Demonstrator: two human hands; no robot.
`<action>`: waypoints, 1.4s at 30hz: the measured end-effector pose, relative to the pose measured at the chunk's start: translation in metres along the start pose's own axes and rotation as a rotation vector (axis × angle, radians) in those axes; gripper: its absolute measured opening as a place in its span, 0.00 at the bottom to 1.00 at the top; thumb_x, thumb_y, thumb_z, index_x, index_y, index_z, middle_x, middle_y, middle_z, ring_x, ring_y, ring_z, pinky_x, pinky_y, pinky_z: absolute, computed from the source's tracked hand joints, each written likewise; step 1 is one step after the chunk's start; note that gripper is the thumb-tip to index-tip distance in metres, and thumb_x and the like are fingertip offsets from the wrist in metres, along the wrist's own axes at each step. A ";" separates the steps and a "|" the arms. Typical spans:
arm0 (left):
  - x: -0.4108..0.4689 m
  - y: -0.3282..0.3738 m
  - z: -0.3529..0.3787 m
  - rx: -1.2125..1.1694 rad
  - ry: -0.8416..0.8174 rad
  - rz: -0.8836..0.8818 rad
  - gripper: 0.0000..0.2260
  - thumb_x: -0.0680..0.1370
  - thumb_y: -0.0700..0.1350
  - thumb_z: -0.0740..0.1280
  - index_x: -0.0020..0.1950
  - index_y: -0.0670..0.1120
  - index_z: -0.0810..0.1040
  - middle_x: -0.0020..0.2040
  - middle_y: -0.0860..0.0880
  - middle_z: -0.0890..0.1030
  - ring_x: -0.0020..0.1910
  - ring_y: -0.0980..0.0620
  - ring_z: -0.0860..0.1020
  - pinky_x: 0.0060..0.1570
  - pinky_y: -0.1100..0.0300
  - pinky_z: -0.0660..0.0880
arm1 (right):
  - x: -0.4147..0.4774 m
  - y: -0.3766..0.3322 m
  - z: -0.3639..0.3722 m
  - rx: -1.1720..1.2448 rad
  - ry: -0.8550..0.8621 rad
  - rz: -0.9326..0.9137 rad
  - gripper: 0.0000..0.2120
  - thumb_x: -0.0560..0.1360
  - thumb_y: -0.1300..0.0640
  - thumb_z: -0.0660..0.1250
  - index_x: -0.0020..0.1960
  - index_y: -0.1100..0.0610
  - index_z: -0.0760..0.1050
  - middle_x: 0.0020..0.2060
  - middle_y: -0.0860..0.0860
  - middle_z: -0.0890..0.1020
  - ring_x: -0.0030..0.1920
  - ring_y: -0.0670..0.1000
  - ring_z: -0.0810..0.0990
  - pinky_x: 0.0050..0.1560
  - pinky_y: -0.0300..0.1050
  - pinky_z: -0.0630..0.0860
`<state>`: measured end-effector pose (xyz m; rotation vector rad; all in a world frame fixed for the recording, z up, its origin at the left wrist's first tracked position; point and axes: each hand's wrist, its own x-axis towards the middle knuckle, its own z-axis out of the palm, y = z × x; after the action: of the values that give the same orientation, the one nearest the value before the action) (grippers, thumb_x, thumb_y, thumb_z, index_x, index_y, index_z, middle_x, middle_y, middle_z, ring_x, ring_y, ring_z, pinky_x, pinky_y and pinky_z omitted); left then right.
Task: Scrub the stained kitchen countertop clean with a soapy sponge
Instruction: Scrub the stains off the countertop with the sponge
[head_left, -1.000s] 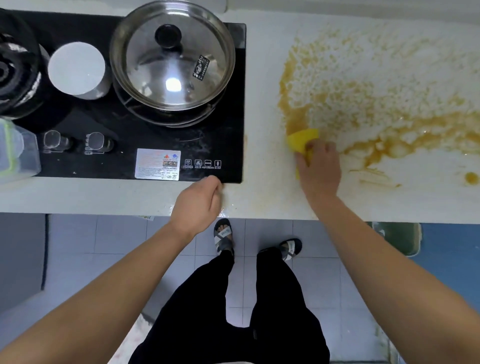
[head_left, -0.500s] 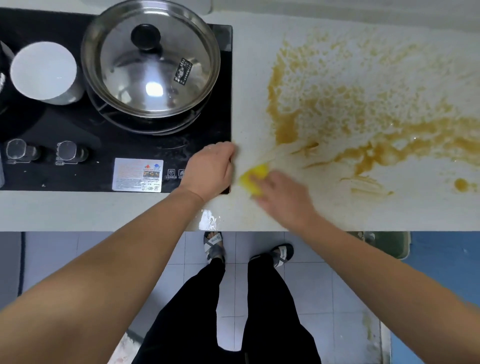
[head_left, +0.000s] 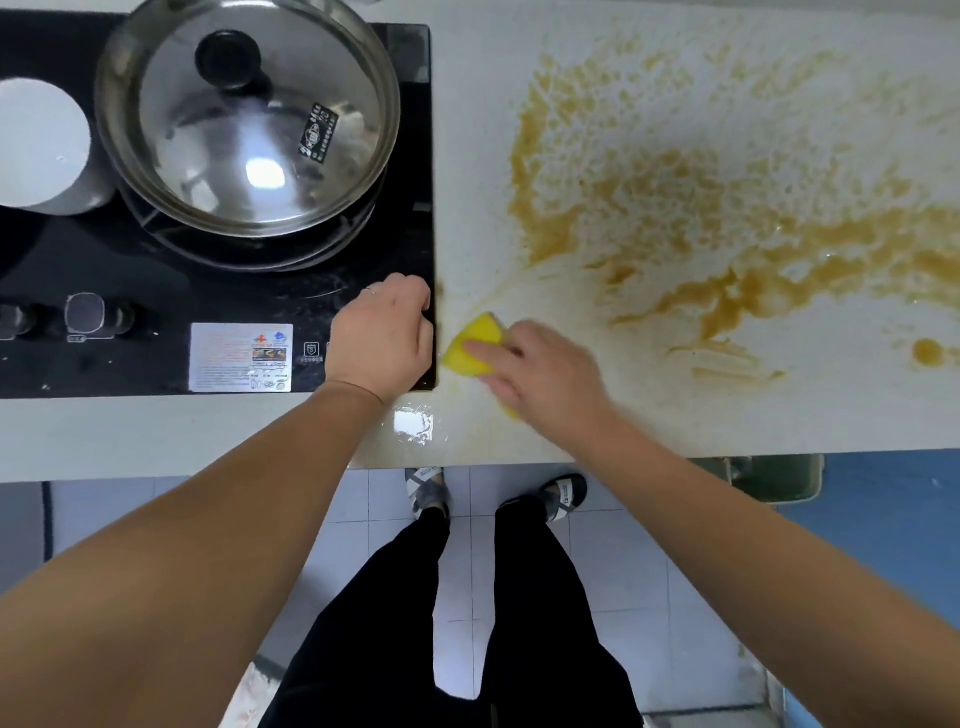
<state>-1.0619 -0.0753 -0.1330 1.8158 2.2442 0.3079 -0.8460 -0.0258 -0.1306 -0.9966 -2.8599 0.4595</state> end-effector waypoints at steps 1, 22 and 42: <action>0.000 0.000 0.000 0.004 -0.003 -0.005 0.08 0.75 0.42 0.60 0.51 0.43 0.76 0.46 0.44 0.78 0.41 0.40 0.75 0.35 0.53 0.64 | 0.001 0.014 -0.001 0.020 0.058 0.140 0.18 0.78 0.49 0.64 0.67 0.46 0.75 0.46 0.53 0.75 0.43 0.56 0.77 0.34 0.44 0.70; 0.006 -0.002 0.008 0.062 0.036 -0.007 0.11 0.73 0.46 0.55 0.46 0.43 0.74 0.42 0.45 0.76 0.35 0.43 0.72 0.32 0.56 0.58 | 0.012 -0.032 0.021 0.086 0.153 0.231 0.13 0.79 0.58 0.67 0.62 0.51 0.79 0.43 0.52 0.77 0.44 0.55 0.75 0.39 0.50 0.77; 0.006 -0.003 0.008 0.092 0.040 0.024 0.04 0.72 0.43 0.60 0.42 0.43 0.72 0.38 0.46 0.73 0.32 0.49 0.63 0.30 0.61 0.52 | 0.031 0.085 -0.025 -0.066 0.210 0.636 0.19 0.82 0.47 0.60 0.70 0.49 0.72 0.50 0.55 0.73 0.42 0.57 0.75 0.34 0.45 0.71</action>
<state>-1.0633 -0.0704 -0.1421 1.8991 2.3004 0.2512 -0.8157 0.0627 -0.1329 -1.8433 -2.3389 0.2693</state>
